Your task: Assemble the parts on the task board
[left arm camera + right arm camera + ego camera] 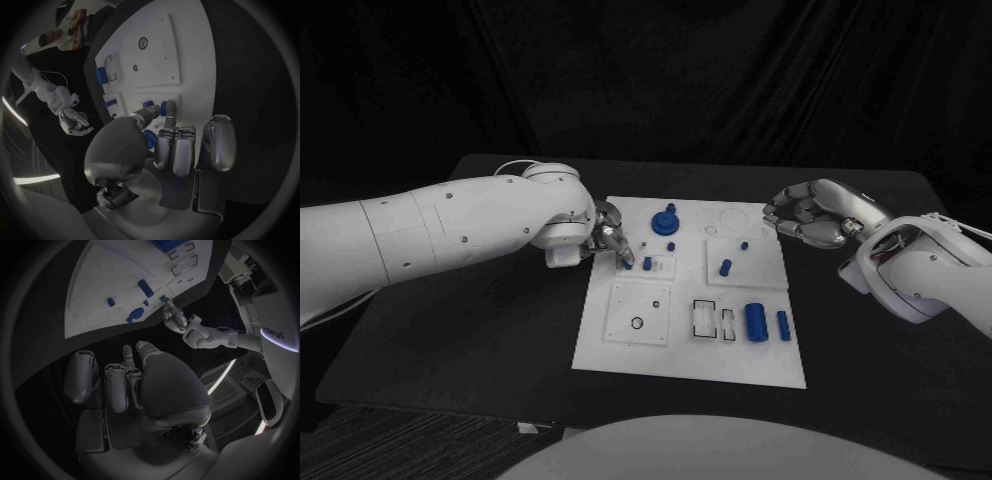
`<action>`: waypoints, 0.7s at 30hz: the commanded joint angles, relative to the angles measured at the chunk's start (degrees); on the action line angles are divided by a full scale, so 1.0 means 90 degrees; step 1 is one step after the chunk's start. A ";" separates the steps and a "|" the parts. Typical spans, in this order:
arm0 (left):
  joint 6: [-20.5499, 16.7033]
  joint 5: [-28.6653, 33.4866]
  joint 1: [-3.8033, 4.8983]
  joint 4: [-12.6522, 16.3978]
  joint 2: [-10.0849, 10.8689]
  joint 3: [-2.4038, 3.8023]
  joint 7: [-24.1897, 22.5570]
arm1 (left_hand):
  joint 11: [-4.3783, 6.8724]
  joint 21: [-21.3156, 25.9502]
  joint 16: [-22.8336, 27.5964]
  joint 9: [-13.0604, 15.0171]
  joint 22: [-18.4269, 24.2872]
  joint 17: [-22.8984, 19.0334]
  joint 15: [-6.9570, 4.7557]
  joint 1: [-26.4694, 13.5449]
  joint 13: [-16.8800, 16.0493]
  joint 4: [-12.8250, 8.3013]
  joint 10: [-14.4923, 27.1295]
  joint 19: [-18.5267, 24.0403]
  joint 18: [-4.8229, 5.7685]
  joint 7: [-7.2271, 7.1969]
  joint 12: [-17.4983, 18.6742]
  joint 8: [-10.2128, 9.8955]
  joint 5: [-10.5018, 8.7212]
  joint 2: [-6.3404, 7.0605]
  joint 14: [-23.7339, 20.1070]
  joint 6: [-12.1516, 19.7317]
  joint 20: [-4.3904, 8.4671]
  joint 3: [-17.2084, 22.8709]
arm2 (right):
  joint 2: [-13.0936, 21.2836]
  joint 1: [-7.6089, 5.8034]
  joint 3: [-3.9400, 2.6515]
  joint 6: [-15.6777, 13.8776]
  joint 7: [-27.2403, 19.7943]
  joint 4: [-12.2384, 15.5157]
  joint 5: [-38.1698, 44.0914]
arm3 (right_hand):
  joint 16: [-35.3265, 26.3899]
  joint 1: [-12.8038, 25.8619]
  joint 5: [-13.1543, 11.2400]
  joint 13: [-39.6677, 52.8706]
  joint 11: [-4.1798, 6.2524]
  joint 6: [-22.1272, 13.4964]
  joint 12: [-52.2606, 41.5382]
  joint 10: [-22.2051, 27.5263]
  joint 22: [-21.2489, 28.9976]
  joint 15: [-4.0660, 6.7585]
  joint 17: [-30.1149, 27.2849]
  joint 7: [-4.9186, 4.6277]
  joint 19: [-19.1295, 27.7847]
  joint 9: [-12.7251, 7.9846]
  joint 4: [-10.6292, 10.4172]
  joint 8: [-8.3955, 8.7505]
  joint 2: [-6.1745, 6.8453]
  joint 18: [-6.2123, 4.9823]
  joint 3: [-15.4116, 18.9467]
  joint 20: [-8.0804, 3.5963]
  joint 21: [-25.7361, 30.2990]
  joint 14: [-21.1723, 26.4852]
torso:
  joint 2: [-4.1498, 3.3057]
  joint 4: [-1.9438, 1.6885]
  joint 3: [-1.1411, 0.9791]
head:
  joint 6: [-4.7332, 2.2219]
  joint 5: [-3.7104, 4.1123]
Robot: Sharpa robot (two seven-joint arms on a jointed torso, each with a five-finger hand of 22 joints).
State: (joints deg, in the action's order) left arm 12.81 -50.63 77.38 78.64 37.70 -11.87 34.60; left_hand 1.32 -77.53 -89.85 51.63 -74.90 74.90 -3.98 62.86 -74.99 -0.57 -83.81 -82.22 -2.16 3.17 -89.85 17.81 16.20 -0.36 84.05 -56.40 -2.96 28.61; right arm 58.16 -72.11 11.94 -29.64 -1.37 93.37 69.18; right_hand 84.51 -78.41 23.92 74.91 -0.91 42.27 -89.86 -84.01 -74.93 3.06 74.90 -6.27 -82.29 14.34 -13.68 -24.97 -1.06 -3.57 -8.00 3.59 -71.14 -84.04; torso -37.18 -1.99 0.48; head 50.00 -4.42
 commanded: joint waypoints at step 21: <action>0.0024 0.0002 -0.0072 0.0038 -0.0014 -0.0035 -0.0099 | -0.0024 0.0019 -0.0016 0.0070 -0.1209 0.1677 0.0033 0.0379 -0.1668 -0.0348 -0.0687 0.0020 -0.0113 -0.0010 -0.0016 0.0071 0.0969 -0.0021 0.0661 -0.0114 0.0021 0.0175 | -0.0008 0.0023 -0.0003 0.0063 0.0126 -0.0016 0.0012 | -0.0043 -0.0066 0.0040 0.1676 -0.0046 0.0051 -0.0016 -0.0666 -0.1036 -0.0047 0.0524 -0.0014 0.0028 -0.0009 0.0009 -0.0041 -0.0011 -0.0074 -0.0055 -0.0001 0.0045 -0.0397 | 0.0002 0.0002 0.0000 | 0.0000 -0.0013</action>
State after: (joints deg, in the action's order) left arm 12.91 -50.63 77.25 78.82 37.62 -11.90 34.03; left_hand 1.32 -77.32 -89.85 52.20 -74.94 74.94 -3.98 64.84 -74.99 -1.69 -83.82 -82.22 -2.16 3.60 -89.85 18.21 24.68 0.28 84.05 -56.82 -2.96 28.16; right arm 58.05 -72.05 11.94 -29.41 -1.25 93.21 69.18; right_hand 84.52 -78.42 23.92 74.91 -0.91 42.27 -89.86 -84.01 -74.92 3.05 74.90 -6.27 -82.29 14.35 -13.52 -24.97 -1.06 -3.57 -8.15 3.59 -70.92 -84.04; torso -37.19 -1.98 0.48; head 50.00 -4.56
